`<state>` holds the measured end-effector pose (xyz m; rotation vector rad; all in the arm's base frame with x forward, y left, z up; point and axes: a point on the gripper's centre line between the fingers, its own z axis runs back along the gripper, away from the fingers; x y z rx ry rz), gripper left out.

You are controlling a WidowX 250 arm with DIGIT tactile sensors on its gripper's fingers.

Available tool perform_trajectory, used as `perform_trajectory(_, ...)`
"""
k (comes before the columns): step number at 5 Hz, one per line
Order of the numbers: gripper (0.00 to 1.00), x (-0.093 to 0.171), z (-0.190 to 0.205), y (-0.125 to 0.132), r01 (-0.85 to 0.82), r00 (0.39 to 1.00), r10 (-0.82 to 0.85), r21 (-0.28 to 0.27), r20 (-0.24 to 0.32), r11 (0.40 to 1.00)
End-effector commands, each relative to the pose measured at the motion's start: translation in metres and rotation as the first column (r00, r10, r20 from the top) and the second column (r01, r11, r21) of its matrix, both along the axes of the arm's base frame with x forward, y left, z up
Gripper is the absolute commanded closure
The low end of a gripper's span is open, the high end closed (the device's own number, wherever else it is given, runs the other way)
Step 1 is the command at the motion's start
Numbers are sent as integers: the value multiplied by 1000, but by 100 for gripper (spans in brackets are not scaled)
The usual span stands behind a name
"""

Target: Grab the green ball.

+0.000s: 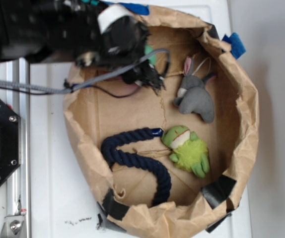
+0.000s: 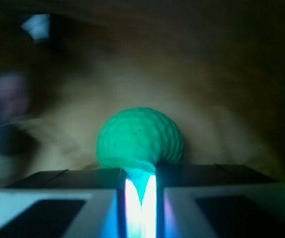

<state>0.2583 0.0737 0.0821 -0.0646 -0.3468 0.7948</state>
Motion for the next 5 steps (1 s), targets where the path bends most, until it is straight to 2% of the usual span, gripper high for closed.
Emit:
perform_trajectory(1, 100, 28, 83, -33, 223, 974, -225, -100, -9, 970)
perform_trajectory(2, 100, 24, 92, -43, 273, 954, -278, -59, -115, 960)
perform_trajectory(3, 100, 5, 94, -44, 325, 926, -322, -21, -197, 946)
perform_trajectory(4, 100, -15, 94, -40, 351, 910, -345, -13, -229, 936)
perform_trajectory(5, 100, -20, 93, -39, 357, 912, -346, 9, -218, 934)
